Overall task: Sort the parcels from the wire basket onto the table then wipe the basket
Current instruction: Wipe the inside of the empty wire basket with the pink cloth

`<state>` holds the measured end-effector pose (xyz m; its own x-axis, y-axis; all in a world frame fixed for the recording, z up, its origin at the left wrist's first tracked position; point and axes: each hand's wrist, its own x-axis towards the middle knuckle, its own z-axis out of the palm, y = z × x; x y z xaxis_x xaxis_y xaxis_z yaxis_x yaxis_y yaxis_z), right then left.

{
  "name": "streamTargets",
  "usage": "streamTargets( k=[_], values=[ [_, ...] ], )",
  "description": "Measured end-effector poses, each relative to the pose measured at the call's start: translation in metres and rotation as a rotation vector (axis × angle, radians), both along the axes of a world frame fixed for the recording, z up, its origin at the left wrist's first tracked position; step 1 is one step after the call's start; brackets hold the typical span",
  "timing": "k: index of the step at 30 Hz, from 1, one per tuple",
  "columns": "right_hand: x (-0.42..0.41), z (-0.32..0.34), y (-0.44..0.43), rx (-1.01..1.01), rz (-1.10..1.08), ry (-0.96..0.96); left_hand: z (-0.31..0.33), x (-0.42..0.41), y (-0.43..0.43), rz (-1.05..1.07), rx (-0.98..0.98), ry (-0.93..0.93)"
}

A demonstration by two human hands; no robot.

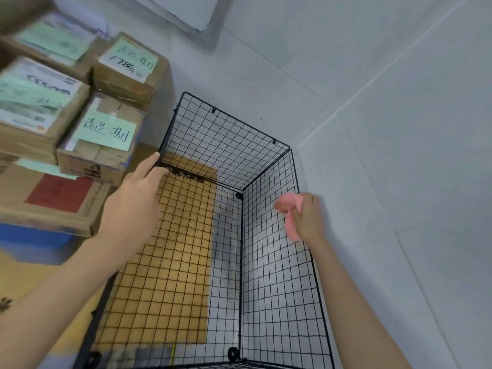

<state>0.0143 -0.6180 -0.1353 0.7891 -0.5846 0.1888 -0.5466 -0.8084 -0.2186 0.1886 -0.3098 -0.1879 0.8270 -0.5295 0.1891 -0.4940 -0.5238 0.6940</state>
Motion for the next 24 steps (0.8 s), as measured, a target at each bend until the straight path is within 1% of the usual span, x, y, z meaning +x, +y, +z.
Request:
streamTargets(
  k=[4,9,13,15,19,24],
  values=[
    [0.006,-0.008,0.004,0.095,-0.022,-0.029,0.002,0.003,0.007,0.065,0.02,0.02],
    [-0.037,-0.014,0.018,0.187,-0.088,-0.009,0.003,0.001,0.006,0.071,0.014,0.033],
    [-0.079,-0.022,0.042,0.153,-0.092,0.012,0.003,0.001,0.005,0.065,-0.031,0.036],
    [-0.082,-0.024,0.04,0.142,-0.095,0.027,0.003,0.001,0.006,0.064,-0.051,0.03],
    [-0.05,-0.021,0.019,0.152,-0.108,0.044,0.002,0.002,0.006,0.049,-0.076,0.009],
    [0.021,-0.017,-0.03,0.111,-0.11,0.078,-0.001,0.002,0.006,0.038,-0.082,0.019]
  ],
)
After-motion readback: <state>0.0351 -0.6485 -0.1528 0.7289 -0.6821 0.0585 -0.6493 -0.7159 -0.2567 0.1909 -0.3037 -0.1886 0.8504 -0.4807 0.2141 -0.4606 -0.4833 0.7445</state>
